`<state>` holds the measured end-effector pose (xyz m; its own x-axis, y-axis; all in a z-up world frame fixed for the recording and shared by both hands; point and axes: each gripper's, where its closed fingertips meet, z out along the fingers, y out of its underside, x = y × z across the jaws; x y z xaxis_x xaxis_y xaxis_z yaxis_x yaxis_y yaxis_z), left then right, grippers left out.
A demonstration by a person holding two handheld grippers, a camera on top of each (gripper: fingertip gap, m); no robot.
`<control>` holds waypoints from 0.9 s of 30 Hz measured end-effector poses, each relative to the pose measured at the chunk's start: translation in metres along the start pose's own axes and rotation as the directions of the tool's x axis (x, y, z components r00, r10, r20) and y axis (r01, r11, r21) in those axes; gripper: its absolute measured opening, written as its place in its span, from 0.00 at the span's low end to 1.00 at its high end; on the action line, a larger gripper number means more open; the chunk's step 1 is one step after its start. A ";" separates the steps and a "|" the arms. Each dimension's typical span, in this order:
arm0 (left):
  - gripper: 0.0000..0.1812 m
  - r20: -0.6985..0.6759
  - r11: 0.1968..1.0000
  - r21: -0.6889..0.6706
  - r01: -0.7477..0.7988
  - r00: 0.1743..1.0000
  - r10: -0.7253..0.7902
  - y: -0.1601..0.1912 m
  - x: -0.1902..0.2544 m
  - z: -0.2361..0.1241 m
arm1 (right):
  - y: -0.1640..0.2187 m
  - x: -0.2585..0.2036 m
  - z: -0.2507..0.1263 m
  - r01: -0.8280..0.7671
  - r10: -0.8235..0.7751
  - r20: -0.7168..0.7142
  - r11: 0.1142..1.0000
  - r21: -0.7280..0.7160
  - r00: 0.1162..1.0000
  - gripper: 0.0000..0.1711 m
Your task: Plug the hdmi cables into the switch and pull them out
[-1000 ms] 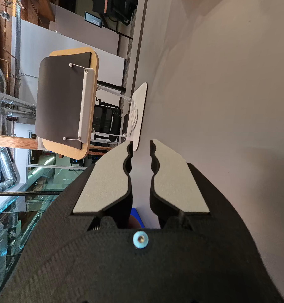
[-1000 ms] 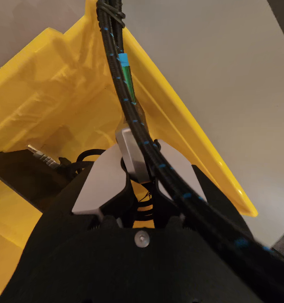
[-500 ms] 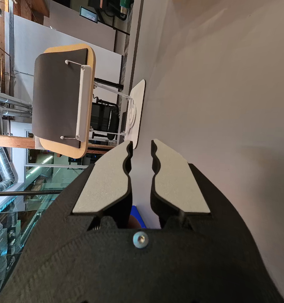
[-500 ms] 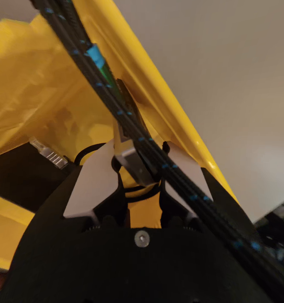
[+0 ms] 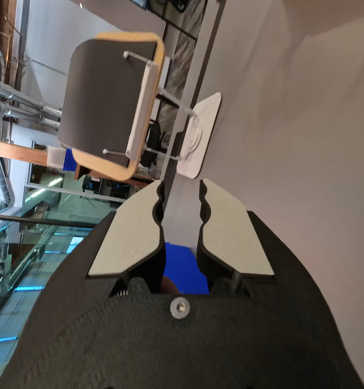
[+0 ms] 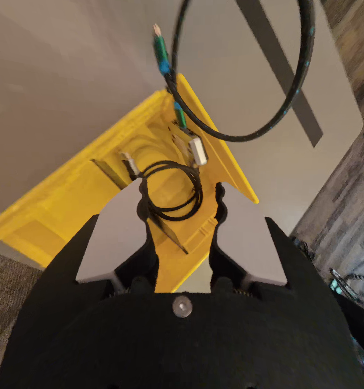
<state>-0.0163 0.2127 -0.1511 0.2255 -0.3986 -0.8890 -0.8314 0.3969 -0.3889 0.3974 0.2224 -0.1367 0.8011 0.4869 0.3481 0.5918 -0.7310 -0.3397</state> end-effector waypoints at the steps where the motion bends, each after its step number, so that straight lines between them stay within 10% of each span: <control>1: 0.17 -0.003 1.000 -0.028 0.008 1.000 -0.008 0.010 -0.010 -0.002 | -0.007 -0.011 -0.011 -0.003 0.003 0.008 0.999 0.052 1.000 0.33; 8: 0.18 0.063 0.934 -0.321 0.155 0.988 -0.142 0.140 -0.084 -0.030 | -0.035 -0.086 -0.047 -0.016 -0.005 0.078 0.963 0.270 0.997 0.29; 16: 0.20 0.016 0.555 -0.783 0.283 0.900 -0.437 0.303 -0.077 -0.017 | -0.065 -0.186 -0.034 -0.012 -0.081 0.239 0.931 0.365 0.968 0.24; 27: 0.16 -0.083 0.197 -0.971 0.132 0.589 -0.804 0.342 -0.018 0.012 | -0.083 -0.254 -0.016 0.078 -0.208 0.308 0.919 0.388 0.928 0.22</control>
<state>-0.2990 0.3653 -0.2711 0.7590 -0.6224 -0.1913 -0.6274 -0.7777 0.0410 0.1431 0.1520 -0.1829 0.6478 0.7516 0.1248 0.6403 -0.4483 -0.6237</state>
